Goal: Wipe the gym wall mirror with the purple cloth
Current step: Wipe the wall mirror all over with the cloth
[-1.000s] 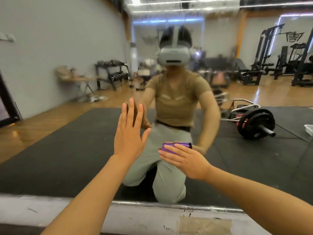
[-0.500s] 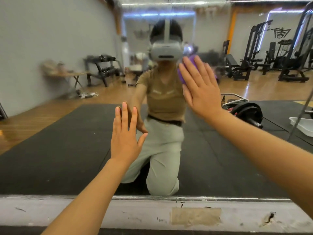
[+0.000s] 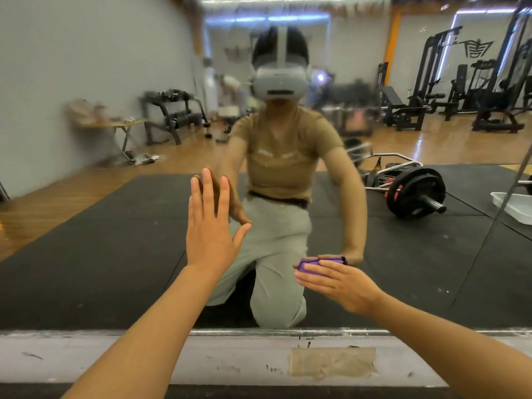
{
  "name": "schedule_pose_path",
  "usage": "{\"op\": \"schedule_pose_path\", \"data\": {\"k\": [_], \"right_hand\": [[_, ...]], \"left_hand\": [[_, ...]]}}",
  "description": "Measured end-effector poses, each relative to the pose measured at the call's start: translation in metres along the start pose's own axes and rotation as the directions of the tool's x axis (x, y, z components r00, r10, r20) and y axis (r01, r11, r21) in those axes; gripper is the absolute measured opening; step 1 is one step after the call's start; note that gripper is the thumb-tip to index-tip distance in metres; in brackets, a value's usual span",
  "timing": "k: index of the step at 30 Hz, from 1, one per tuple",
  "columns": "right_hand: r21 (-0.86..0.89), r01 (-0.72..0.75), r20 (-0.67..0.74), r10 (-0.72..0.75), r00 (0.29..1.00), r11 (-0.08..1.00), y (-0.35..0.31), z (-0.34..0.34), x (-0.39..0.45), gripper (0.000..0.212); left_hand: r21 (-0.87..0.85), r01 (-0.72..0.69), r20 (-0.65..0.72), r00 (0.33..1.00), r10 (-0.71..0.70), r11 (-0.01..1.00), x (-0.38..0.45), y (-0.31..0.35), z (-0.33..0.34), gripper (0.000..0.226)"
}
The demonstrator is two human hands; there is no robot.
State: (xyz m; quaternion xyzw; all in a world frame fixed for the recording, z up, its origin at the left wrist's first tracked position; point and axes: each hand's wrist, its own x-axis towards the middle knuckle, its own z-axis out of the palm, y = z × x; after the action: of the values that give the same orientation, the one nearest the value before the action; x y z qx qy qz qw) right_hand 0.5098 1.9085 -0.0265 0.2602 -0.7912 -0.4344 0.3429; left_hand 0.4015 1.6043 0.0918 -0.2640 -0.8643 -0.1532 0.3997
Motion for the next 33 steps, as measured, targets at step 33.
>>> {"op": "schedule_pose_path", "data": {"k": [33], "right_hand": [[0.311, -0.522, -0.343, 0.605, 0.718, 0.795, 0.095, -0.062, 0.147, 0.052]], "left_hand": [[0.052, -0.280, -0.180, 0.941, 0.285, 0.959, -0.023, -0.056, 0.031, 0.064]]}}
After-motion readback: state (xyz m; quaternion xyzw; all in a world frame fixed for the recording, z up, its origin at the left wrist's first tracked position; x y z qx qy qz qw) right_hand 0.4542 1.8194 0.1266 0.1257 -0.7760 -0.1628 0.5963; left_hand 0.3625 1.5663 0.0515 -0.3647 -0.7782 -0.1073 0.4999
